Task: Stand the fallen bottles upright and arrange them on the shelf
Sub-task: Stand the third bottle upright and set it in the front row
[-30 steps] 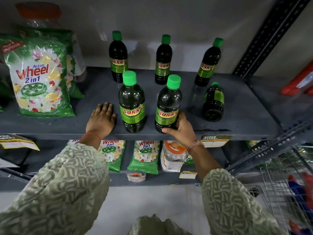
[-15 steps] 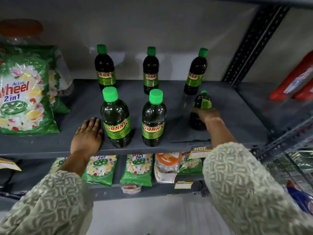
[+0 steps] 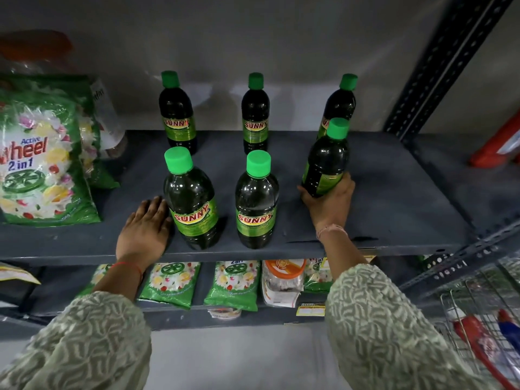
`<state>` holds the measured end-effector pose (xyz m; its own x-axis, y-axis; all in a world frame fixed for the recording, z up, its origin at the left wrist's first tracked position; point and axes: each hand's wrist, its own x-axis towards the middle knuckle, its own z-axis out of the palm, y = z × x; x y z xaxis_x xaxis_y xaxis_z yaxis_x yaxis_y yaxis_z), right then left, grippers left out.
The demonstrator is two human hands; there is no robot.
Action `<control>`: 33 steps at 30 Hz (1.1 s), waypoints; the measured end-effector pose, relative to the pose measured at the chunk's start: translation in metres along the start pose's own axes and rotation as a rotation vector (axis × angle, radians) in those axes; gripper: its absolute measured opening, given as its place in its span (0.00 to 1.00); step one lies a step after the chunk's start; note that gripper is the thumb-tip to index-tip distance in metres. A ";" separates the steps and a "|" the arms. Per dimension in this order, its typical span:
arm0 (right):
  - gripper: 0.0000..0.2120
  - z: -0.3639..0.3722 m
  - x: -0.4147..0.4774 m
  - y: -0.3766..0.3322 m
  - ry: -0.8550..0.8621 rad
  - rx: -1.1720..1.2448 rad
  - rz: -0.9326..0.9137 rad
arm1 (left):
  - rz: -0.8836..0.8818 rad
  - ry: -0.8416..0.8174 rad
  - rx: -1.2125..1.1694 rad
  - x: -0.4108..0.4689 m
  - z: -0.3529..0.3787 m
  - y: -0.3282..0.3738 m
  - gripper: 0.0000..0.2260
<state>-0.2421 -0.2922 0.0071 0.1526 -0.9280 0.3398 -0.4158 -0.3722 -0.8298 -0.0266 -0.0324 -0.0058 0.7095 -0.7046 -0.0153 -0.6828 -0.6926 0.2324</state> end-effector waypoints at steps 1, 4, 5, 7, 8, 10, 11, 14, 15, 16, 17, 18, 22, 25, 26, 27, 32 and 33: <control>0.41 0.000 0.001 0.001 -0.017 0.019 0.011 | 0.001 0.001 -0.001 0.000 0.000 0.000 0.22; 0.39 -0.004 0.003 0.005 -0.103 0.129 0.075 | -0.006 -0.001 -0.010 0.000 0.000 -0.001 0.23; 0.38 -0.006 0.002 0.007 -0.141 0.205 0.088 | -0.005 -0.002 -0.005 0.000 0.000 -0.001 0.23; 0.40 -0.011 -0.001 0.012 -0.209 0.402 0.133 | 0.002 -0.009 0.006 0.000 0.000 -0.001 0.23; 0.42 -0.012 -0.002 0.015 -0.232 0.463 0.155 | 0.000 -0.012 0.004 0.000 0.000 -0.001 0.23; 0.45 -0.013 -0.002 0.014 -0.243 0.434 0.157 | -0.004 -0.017 0.005 0.000 -0.001 -0.001 0.23; 0.48 -0.012 0.000 0.012 -0.220 0.340 0.133 | -0.001 -0.018 0.013 -0.001 -0.001 -0.001 0.23; 0.53 -0.007 0.002 0.003 -0.139 0.068 0.037 | 0.009 -0.012 0.029 -0.001 -0.002 0.000 0.23; 0.49 -0.006 0.001 0.003 -0.148 0.093 0.019 | 0.007 -0.011 0.024 -0.001 -0.002 0.000 0.23; 0.44 -0.006 0.000 0.004 -0.174 0.168 0.020 | 0.004 -0.008 0.013 -0.002 -0.002 0.001 0.23; 0.39 -0.007 0.000 0.008 -0.208 0.240 0.048 | 0.002 -0.004 0.003 -0.002 -0.003 0.001 0.23; 0.36 -0.010 0.002 0.012 -0.247 0.289 0.095 | 0.003 0.000 -0.003 -0.002 -0.003 0.001 0.23; 0.27 -0.024 0.019 0.023 -0.485 0.424 0.209 | 0.004 0.012 -0.007 -0.002 -0.002 0.000 0.23; 0.24 -0.033 0.024 0.028 -0.565 0.449 0.202 | -0.006 0.007 -0.004 -0.001 -0.001 0.000 0.23; 0.24 -0.034 0.023 0.027 -0.577 0.443 0.212 | -0.013 0.008 -0.007 0.000 0.000 0.000 0.23; 0.27 -0.033 0.021 0.024 -0.586 0.436 0.218 | -0.017 0.011 -0.012 0.000 0.000 0.001 0.22; 0.51 -0.003 0.008 0.001 -0.275 0.081 0.084 | -0.016 0.016 -0.012 0.000 0.001 0.000 0.22; 0.47 0.001 0.006 0.001 -0.248 0.122 0.098 | -0.016 0.014 -0.005 0.000 0.001 0.000 0.22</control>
<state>-0.2411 -0.2984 0.0082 0.3379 -0.9292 0.1495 -0.3304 -0.2658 -0.9057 -0.0263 -0.0325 -0.0069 0.7228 -0.6910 -0.0055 -0.6703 -0.7031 0.2373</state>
